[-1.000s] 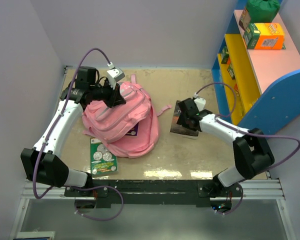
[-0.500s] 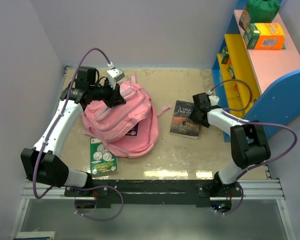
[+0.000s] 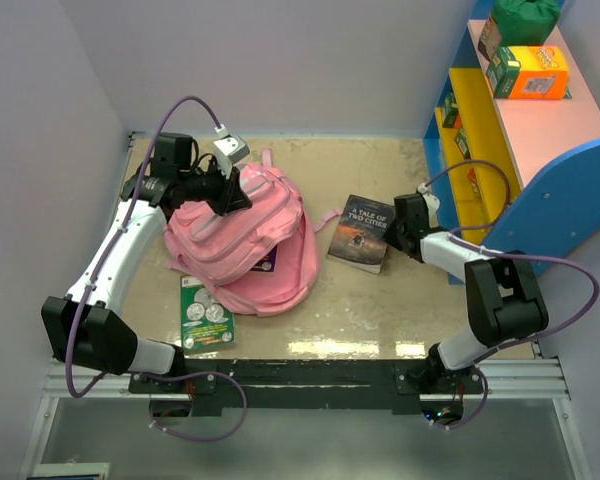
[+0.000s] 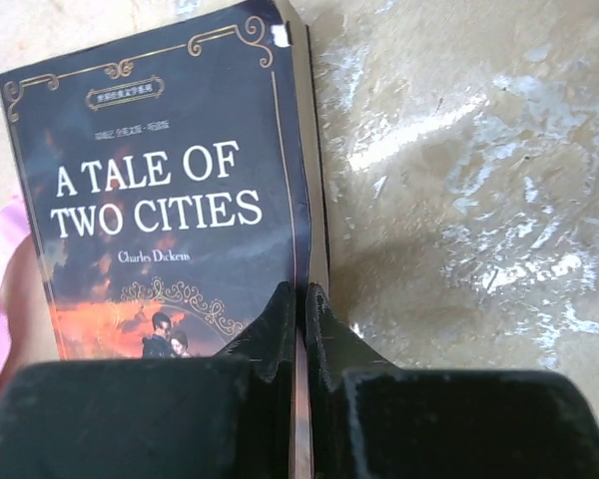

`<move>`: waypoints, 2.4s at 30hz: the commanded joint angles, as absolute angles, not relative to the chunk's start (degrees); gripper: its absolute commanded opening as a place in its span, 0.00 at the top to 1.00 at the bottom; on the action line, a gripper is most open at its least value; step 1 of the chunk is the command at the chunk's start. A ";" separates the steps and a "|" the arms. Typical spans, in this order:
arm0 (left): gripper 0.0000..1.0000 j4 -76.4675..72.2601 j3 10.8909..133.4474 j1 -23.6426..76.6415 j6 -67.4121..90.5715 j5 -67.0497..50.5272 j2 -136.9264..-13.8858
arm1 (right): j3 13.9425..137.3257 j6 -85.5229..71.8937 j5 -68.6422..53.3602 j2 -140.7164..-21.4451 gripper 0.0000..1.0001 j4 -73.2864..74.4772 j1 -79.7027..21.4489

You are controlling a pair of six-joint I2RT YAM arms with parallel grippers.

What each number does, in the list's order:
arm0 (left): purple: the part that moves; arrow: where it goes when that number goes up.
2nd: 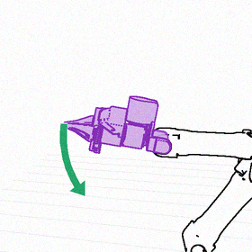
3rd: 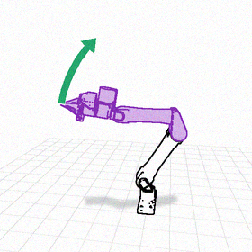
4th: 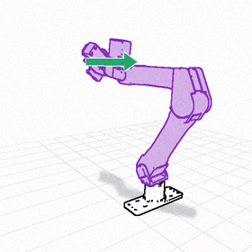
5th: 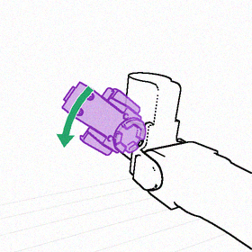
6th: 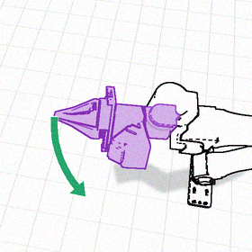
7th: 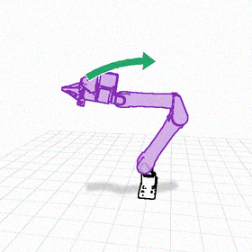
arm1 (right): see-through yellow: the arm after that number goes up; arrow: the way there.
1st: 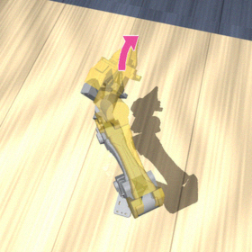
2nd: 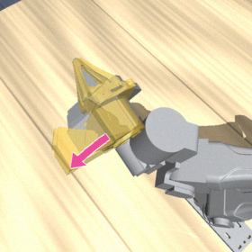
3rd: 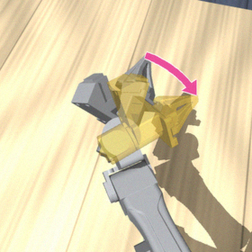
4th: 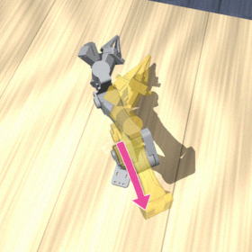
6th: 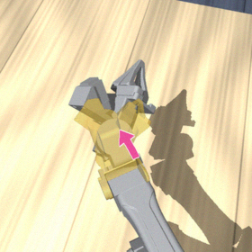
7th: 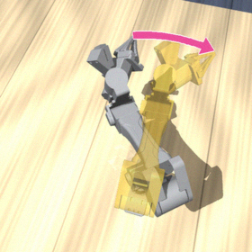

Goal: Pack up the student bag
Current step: Pick up the book from the center of the board.

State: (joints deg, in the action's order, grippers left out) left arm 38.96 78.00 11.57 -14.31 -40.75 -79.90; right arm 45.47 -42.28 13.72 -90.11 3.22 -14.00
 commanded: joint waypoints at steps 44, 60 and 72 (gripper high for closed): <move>1.00 33.66 80.42 10.81 -13.80 -43.95 -78.05 | 32.17 -38.14 -3.51 -59.59 0.65 20.66 -17.31; 1.00 32.35 80.68 10.81 -12.39 -44.38 -78.92 | 44.45 -39.29 -8.17 -57.39 1.00 21.96 -17.58; 1.00 30.50 79.37 10.81 -11.60 -44.56 -78.31 | 65.12 -45.78 -13.71 -64.94 1.00 24.88 -30.40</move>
State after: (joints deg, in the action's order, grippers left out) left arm 38.17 77.97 11.46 -12.91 -40.91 -79.92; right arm 59.13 -40.40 -9.17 -63.48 28.53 -25.98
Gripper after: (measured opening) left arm 0.103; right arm 0.007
